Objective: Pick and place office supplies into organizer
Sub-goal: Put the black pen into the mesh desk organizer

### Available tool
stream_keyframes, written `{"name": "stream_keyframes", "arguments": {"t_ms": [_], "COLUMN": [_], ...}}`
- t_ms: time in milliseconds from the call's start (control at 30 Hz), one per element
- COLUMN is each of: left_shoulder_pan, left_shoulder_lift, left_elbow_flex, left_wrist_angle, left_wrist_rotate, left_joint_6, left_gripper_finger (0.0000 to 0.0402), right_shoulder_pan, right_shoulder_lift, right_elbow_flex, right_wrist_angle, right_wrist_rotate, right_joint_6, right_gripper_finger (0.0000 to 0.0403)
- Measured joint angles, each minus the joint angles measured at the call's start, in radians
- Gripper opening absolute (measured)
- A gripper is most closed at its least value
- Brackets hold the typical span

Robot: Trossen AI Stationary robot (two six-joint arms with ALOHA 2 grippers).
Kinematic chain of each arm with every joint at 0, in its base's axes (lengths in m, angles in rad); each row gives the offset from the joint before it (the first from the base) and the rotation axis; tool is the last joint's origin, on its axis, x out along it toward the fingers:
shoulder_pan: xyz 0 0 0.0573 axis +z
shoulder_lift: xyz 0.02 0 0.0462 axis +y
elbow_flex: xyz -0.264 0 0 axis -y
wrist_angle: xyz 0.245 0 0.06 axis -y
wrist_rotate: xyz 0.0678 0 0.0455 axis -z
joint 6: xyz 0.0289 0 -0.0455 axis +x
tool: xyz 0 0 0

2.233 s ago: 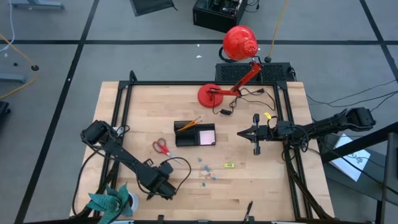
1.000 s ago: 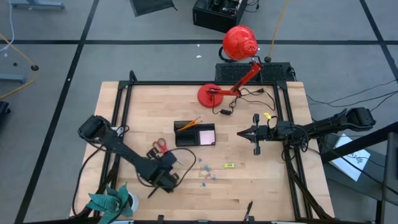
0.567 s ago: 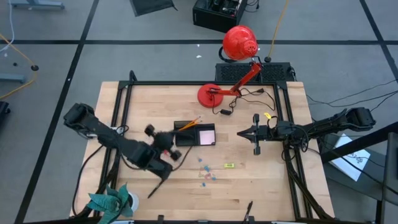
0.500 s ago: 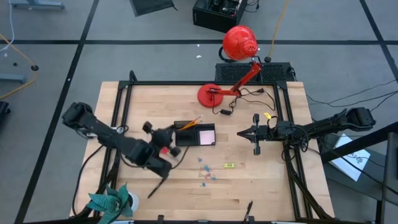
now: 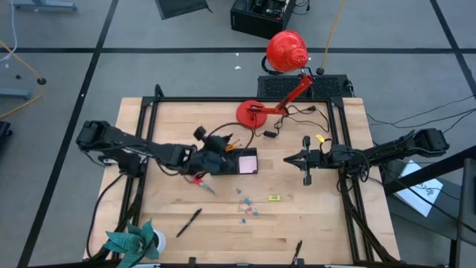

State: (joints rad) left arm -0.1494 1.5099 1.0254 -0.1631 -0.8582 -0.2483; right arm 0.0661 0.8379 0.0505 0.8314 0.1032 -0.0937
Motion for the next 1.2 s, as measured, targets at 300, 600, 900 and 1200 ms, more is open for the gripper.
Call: {"name": "stream_keyframes", "arguments": {"t_ms": [300,600,900,1200], "left_shoulder_pan": [0.118,0.120,0.117,0.129], "left_shoulder_lift": [-0.006,-0.007,-0.007,-0.007], "left_elbow_flex": [-0.118,-0.188,-0.303,-0.328], "left_wrist_angle": [0.242,0.244,0.356,0.368], "left_wrist_rotate": [0.248,0.286,0.299,0.344], "left_joint_6": [0.128,0.066,0.041,0.022], "left_gripper_finger": [0.0030,0.0030,0.0030,0.0031], "right_shoulder_pan": [0.000,0.000,0.000,0.000], "right_shoulder_lift": [0.000,0.000,0.000,0.000], "right_elbow_flex": [0.000,0.000,0.000,0.000], "right_wrist_angle": [-0.014,-0.003,0.019,0.032], "right_wrist_rotate": [0.000,0.000,0.000,0.000], "right_joint_6": [0.000,0.000,0.003,0.003], "right_gripper_finger": [0.0009,0.0009,0.0009,0.0009]}}
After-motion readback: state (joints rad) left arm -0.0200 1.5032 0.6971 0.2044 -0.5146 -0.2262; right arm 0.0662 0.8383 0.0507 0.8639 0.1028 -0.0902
